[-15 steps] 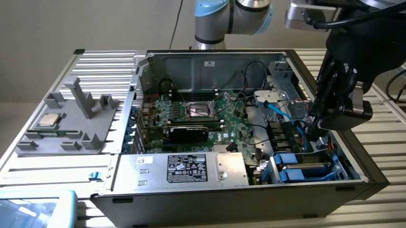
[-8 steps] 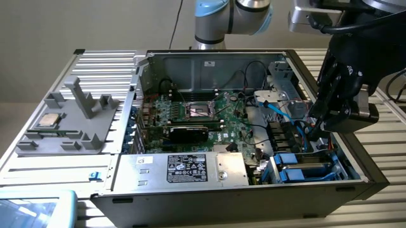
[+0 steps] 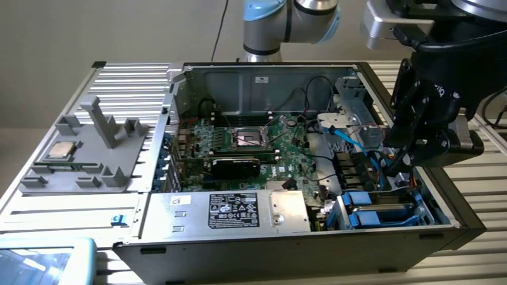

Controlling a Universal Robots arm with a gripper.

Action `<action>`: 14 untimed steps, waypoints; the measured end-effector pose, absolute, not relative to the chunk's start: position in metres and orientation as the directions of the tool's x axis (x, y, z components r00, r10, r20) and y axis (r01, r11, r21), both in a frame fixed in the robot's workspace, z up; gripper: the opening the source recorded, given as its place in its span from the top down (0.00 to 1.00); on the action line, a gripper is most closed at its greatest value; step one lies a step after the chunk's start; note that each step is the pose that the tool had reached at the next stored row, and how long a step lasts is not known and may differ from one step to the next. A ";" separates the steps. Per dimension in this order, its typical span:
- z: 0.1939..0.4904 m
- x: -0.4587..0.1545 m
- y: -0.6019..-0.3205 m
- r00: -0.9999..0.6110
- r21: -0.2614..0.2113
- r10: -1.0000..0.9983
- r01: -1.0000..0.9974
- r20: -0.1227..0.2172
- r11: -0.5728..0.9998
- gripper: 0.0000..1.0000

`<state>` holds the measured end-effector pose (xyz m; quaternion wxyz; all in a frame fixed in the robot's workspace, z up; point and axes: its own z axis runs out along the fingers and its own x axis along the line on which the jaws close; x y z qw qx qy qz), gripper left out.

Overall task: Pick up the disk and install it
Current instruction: 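Insert the first disk wire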

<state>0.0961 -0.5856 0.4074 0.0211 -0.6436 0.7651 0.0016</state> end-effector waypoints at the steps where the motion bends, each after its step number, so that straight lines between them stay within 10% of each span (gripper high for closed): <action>1: 0.407 0.097 -0.586 -0.160 -0.025 -0.986 -0.987 -0.034 0.161 0.56; 14: 0.407 0.112 -0.589 -0.125 -0.020 -0.991 -0.992 -0.041 0.126 0.56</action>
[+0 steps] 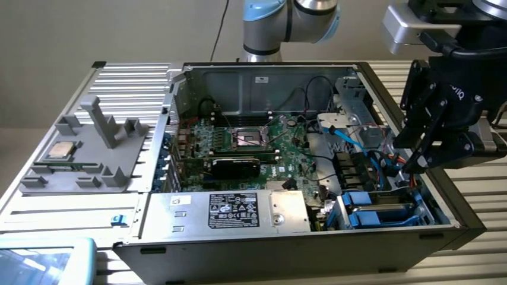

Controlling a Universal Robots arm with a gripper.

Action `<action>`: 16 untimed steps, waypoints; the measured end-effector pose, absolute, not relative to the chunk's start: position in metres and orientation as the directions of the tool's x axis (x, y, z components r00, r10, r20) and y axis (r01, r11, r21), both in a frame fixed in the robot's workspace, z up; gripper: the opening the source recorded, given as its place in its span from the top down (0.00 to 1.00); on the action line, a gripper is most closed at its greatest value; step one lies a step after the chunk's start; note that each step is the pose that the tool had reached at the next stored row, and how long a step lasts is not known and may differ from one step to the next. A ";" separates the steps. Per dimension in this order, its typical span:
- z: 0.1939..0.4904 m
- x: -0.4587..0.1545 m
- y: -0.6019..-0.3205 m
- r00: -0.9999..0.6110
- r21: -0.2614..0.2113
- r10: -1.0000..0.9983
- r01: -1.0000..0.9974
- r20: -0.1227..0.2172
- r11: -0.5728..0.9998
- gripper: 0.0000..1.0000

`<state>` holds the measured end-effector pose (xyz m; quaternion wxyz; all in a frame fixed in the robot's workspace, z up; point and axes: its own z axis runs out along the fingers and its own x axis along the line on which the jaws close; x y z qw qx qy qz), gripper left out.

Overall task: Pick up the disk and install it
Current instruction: 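Insert the first disk wire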

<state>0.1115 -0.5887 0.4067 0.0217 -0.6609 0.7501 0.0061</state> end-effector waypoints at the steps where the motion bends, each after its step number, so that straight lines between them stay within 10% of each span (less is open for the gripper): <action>1: 0.407 0.113 -0.590 -0.125 -0.019 -0.991 -0.992 -0.041 0.126 0.56; 16: 0.395 0.119 -0.617 -0.117 -0.010 -0.990 -0.993 -0.081 0.118 0.56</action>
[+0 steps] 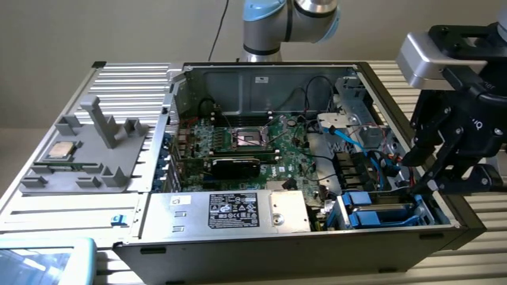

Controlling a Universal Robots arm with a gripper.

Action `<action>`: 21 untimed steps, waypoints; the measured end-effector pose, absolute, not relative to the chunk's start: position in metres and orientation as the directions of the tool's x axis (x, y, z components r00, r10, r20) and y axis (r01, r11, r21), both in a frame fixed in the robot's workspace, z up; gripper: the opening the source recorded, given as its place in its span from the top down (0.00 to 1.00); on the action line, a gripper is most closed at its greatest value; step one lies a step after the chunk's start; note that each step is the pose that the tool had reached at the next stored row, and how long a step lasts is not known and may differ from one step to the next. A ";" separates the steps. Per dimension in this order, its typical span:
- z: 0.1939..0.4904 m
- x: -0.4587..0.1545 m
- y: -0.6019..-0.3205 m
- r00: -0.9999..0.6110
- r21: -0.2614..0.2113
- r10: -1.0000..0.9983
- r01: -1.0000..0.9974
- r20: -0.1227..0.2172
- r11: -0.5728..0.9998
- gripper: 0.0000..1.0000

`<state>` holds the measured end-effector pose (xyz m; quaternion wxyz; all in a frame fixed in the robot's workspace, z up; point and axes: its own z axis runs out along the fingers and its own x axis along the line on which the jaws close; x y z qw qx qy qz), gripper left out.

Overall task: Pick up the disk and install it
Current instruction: 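Insert the first disk wire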

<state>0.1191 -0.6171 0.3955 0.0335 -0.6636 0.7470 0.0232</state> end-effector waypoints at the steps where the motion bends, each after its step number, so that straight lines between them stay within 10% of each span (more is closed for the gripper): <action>1: 0.395 0.121 -0.617 -0.113 -0.010 -0.990 -0.993 -0.082 0.115 0.56; 21: 0.380 0.131 -0.617 -0.067 -0.008 -0.993 -0.998 -0.095 0.068 0.56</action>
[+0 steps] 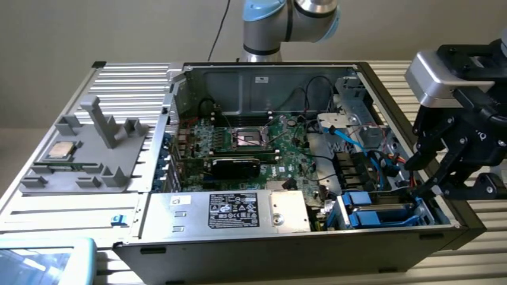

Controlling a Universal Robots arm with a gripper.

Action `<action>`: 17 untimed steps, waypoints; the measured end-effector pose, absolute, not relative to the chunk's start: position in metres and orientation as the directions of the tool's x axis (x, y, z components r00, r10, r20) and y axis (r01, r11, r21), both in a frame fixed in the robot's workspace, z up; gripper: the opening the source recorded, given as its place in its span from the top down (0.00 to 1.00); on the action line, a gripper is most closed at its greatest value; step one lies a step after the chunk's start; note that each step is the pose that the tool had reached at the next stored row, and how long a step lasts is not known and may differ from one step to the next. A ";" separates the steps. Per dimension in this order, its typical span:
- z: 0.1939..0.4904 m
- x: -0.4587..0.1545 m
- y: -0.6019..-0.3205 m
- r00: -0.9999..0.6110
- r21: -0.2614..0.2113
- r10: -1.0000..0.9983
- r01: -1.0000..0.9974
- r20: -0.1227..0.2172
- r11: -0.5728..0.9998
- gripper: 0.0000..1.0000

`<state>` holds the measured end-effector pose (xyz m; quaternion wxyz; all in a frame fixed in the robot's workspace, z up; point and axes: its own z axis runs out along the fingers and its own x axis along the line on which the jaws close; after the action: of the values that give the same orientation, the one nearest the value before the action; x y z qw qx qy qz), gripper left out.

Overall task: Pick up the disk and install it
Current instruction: 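Insert the first disk wire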

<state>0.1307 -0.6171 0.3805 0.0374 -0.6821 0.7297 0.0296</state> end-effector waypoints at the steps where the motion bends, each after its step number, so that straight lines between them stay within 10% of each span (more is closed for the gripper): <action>1: 0.379 0.131 -0.617 -0.064 -0.008 -0.993 -0.998 -0.096 0.065 0.56; 17: 0.359 0.132 -0.617 0.081 -0.006 -0.991 -0.997 -0.108 -0.081 0.56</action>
<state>0.1315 -0.6172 0.3593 0.0389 -0.7342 0.6768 0.0375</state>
